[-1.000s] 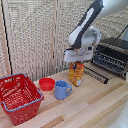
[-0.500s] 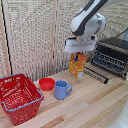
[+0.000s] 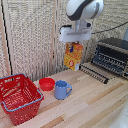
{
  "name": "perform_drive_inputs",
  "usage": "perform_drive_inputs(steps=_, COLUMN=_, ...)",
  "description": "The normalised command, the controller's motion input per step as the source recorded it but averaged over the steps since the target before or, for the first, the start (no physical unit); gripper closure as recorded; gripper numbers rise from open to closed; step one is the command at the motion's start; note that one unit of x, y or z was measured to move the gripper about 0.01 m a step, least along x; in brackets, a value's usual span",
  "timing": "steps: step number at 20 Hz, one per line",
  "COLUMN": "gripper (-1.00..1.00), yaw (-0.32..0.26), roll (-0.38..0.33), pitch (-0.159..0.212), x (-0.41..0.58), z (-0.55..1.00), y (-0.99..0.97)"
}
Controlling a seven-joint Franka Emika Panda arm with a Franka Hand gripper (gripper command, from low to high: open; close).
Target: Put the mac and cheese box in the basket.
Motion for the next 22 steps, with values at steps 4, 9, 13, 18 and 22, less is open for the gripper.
perform_drive_inputs(steps=4, gripper=1.0, yaw=0.06, roll=0.004, pitch=0.127, x=0.484, z=0.52, y=0.78)
perform_drive_inputs(steps=9, gripper=1.0, yaw=0.042, roll=0.0, pitch=0.109, x=0.398, z=0.5, y=0.85)
perform_drive_inputs(steps=13, gripper=1.0, yaw=0.016, roll=0.003, pitch=0.079, x=0.22, z=0.54, y=0.9)
perform_drive_inputs(steps=18, gripper=1.0, yaw=0.004, roll=0.003, pitch=0.063, x=0.111, z=0.6, y=0.91)
perform_drive_inputs(steps=22, gripper=1.0, yaw=0.0, roll=0.0, pitch=0.048, x=0.003, z=0.65, y=0.9)
